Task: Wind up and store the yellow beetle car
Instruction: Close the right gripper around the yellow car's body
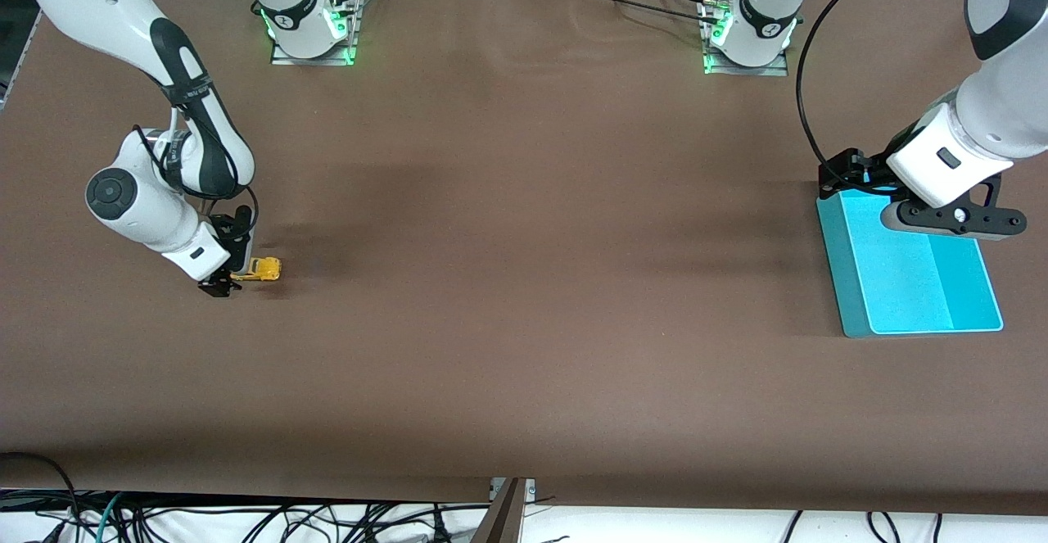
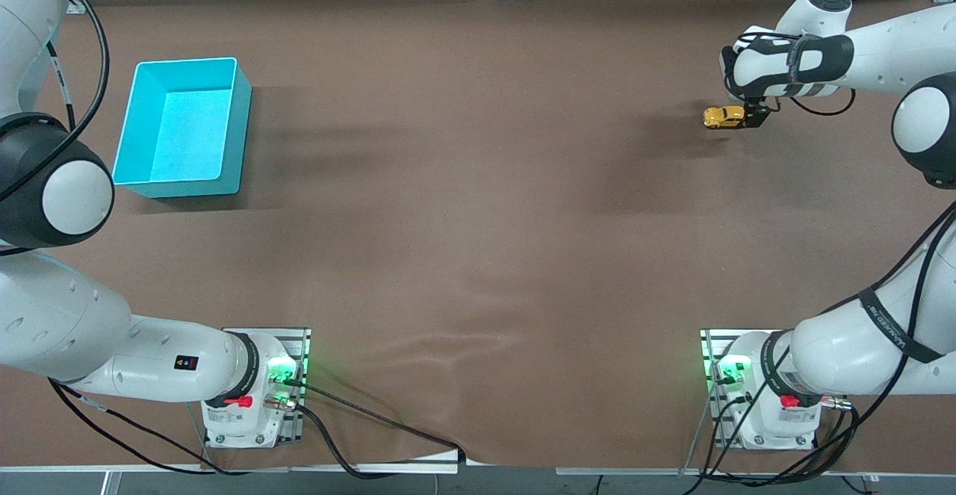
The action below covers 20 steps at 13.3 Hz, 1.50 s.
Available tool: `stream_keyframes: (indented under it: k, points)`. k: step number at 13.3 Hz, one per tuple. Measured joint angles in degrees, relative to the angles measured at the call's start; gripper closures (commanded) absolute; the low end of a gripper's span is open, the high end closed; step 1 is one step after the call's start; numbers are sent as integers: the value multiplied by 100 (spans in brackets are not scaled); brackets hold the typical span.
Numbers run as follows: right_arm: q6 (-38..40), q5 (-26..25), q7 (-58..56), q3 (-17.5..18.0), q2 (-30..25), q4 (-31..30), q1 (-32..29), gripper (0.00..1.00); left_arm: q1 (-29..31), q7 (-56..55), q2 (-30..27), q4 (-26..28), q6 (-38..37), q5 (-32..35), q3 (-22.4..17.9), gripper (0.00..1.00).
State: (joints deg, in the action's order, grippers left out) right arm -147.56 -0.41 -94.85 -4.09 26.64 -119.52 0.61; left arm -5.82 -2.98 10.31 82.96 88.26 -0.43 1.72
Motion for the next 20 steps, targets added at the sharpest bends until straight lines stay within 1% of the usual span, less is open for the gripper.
stream_keyframes:
  k: [1, 4, 5, 7, 10, 11, 17, 20]
  points:
    - [-10, 0, 0, 0, 14, 0, 0, 36, 0, 0, 0, 0, 0, 0, 0, 0]
    - [-30, 1, -3, 0, 18, 0, 0, 38, 0, 0, 0, 0, 0, 0, 0, 0]
    - [-37, 1, -4, 0, 18, 0, 0, 44, 0, 0, 0, 0, -6, 0, 0, 0]
    - [-46, 1, -7, 0, 16, 0, 0, 50, 0, 0, 0, 0, -19, 0, 0, 0]
    - [-49, 1, -10, 0, 10, 2, 0, 66, 0, 0, 0, 0, -30, 0, 0, 0]
    - [-43, 2, -10, 0, -1, 2, 0, 67, 0, 0, 0, 0, -32, 0, 0, 0]
    - [-46, 35, -11, 0, -2, 3, -7, 67, 0, 0, 0, 0, -35, 0, 0, 0]
    - [-46, 70, -12, 0, -2, 4, -106, 67, 0, 0, 0, 0, -35, 0, 0, 0]
